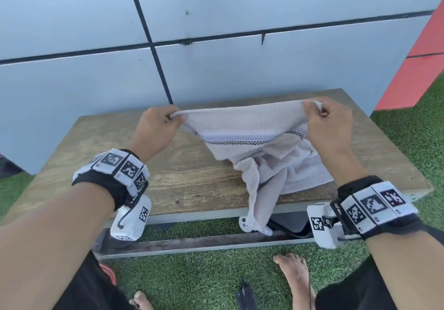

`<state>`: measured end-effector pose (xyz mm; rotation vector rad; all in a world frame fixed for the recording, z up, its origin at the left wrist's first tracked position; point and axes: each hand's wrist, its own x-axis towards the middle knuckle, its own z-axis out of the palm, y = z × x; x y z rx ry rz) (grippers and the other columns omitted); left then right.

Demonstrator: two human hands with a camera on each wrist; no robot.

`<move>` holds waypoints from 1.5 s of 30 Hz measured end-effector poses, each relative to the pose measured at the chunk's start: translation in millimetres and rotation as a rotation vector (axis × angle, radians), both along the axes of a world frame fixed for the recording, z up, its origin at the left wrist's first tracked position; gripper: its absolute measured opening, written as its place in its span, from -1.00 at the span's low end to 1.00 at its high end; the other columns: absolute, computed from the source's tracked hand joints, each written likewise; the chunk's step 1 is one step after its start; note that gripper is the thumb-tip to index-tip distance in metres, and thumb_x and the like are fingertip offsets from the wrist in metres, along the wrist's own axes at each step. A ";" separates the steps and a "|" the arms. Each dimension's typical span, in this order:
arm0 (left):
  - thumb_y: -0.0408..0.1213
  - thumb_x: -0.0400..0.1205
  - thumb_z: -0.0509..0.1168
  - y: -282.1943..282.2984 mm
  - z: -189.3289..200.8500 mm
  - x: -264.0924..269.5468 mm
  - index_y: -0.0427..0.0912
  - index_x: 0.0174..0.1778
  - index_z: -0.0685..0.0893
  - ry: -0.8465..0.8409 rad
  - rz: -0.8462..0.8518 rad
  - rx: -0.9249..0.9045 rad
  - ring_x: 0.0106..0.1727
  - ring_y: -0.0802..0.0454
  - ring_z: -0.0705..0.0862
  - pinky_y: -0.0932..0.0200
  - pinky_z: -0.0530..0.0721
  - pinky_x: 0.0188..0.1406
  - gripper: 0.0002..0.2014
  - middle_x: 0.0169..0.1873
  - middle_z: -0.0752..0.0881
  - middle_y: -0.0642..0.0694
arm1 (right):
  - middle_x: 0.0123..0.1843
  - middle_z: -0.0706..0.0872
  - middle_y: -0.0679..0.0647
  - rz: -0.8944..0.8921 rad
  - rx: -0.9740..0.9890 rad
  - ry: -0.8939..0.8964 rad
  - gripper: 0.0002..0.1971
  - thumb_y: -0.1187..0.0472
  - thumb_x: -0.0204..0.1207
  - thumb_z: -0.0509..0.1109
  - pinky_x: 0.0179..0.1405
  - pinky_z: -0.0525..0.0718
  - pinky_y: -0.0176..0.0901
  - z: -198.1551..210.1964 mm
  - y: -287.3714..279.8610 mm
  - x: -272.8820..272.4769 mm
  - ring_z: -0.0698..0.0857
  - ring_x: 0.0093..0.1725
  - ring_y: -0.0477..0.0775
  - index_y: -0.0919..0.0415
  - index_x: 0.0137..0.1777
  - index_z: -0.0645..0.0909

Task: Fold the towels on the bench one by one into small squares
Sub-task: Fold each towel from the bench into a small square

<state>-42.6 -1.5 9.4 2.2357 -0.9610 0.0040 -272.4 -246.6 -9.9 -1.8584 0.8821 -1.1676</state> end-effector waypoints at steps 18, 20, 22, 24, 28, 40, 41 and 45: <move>-0.18 0.71 0.29 -75.8 -76.1 -71.7 -0.36 -0.11 0.74 0.211 -0.548 0.506 0.06 -0.16 0.53 -0.06 0.54 0.07 -0.71 -0.01 0.67 -0.29 | -0.48 0.44 0.10 0.549 -0.055 0.977 -0.74 0.39 0.55 0.32 -0.60 0.27 -0.36 -38.3 35.8 16.0 0.33 -0.47 -0.01 0.32 -0.39 0.58; -0.28 0.66 0.30 -74.3 -78.0 -66.8 -0.45 -0.23 0.66 0.215 -0.533 0.468 -0.21 -0.22 0.58 -0.07 0.58 -0.20 -0.72 -0.23 0.69 -0.40 | -0.56 0.30 0.12 0.565 -0.050 0.886 -0.66 0.45 0.47 0.33 -0.64 0.18 -0.26 -46.6 41.0 26.2 0.17 -0.52 0.00 0.33 -0.51 0.36; -0.27 0.65 0.33 -70.5 -71.0 -49.6 -0.46 -0.30 0.63 0.224 -0.514 0.428 -0.37 -0.10 0.47 0.05 0.47 -0.34 -0.69 -0.34 0.64 -0.42 | -0.56 0.36 0.20 0.566 0.020 0.763 -0.67 0.40 0.46 0.39 -0.57 0.17 -0.26 -49.9 40.4 33.8 0.22 -0.52 -0.03 0.45 -0.49 0.41; -0.21 0.67 0.35 -68.0 -52.8 -22.4 -0.42 -0.30 0.65 0.216 -0.478 0.356 -0.40 -0.02 0.39 0.10 0.40 -0.38 -0.66 -0.37 0.59 -0.41 | -0.45 0.58 0.34 0.557 0.096 0.662 -0.73 0.31 0.52 0.45 -0.48 0.29 -0.22 -38.7 38.5 48.3 0.38 -0.45 -0.10 0.49 -0.35 0.64; -0.16 0.70 0.30 -90.2 2.9 42.8 -0.36 -0.37 0.60 0.058 -0.369 0.151 -0.47 0.05 0.38 0.20 0.36 -0.47 -0.61 -0.47 0.49 -0.23 | -0.39 0.74 0.14 0.477 0.088 0.410 -0.78 0.19 0.57 0.49 -0.49 0.38 -0.30 11.3 15.1 122.2 0.50 -0.39 -0.12 0.31 -0.24 0.79; -0.10 0.68 0.22 -100.4 117.4 223.3 -0.12 0.07 0.78 -0.211 0.408 -0.168 0.14 -0.35 0.70 -0.16 0.72 0.04 -0.73 0.08 0.67 -0.25 | -0.10 0.80 0.16 0.060 -0.274 0.215 -0.83 0.11 0.50 0.47 0.15 0.65 0.06 121.7 -88.5 266.0 0.66 -0.08 0.07 0.22 -0.11 0.80; -0.11 0.65 0.23 -96.3 122.8 226.5 -0.11 0.02 0.79 -0.108 0.437 -0.211 0.03 -0.38 0.75 -0.15 0.75 -0.12 -0.75 -0.07 0.69 -0.21 | -0.11 0.79 0.12 0.049 -0.255 0.215 -0.86 0.08 0.48 0.48 0.16 0.66 0.08 121.5 -92.3 266.9 0.68 -0.07 0.08 0.13 -0.13 0.80; -0.21 0.65 0.23 -87.8 129.0 217.8 -0.16 -0.13 0.62 0.572 0.366 -0.399 -0.39 -0.42 0.69 0.03 0.69 -0.58 -0.87 -0.21 0.74 -0.16 | -0.12 0.78 0.04 0.079 -0.046 0.169 -0.81 0.01 0.38 0.53 -0.05 0.82 0.19 121.4 -90.1 269.5 0.82 -0.11 0.28 -0.07 -0.43 0.66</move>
